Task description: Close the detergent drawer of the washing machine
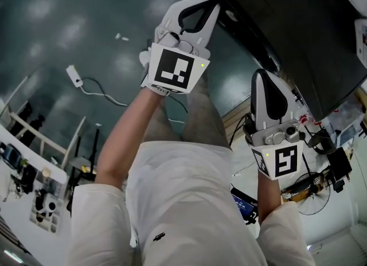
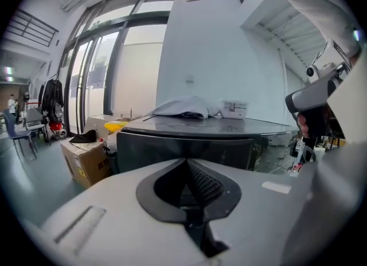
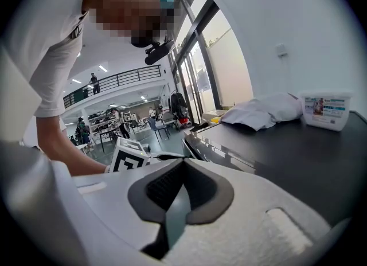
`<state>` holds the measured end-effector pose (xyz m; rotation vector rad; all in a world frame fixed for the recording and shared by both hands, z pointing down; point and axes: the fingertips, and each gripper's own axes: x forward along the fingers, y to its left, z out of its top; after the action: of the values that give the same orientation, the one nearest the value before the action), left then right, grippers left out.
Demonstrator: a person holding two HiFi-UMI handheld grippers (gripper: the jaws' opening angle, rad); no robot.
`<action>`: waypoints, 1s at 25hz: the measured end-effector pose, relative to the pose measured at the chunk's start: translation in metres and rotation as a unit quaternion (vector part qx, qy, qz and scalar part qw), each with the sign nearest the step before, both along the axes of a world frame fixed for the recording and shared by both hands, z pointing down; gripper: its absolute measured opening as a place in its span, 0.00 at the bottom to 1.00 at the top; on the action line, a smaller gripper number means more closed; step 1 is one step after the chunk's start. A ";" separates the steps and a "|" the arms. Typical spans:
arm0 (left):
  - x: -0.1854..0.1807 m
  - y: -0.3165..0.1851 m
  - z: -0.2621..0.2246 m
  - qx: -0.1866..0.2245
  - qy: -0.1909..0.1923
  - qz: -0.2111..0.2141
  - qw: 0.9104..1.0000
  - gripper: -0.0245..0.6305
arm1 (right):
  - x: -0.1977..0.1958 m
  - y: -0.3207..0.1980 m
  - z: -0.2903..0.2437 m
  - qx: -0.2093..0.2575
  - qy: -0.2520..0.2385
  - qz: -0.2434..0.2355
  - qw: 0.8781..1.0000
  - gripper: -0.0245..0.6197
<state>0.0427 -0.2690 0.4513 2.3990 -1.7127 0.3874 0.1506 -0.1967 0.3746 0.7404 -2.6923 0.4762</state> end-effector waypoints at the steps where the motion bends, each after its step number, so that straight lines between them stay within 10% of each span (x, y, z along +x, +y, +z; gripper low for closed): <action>1: 0.000 0.000 0.000 0.001 0.000 -0.001 1.000 0.07 | 0.001 -0.001 0.001 -0.001 0.000 0.002 1.000 0.04; 25: -0.001 0.003 -0.001 -0.003 0.009 0.029 1.000 0.07 | 0.001 -0.005 0.004 -0.010 -0.002 -0.003 1.000 0.04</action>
<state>0.0416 -0.2664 0.4503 2.4445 -1.6354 0.3783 0.1511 -0.2013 0.3784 0.7264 -2.6892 0.5034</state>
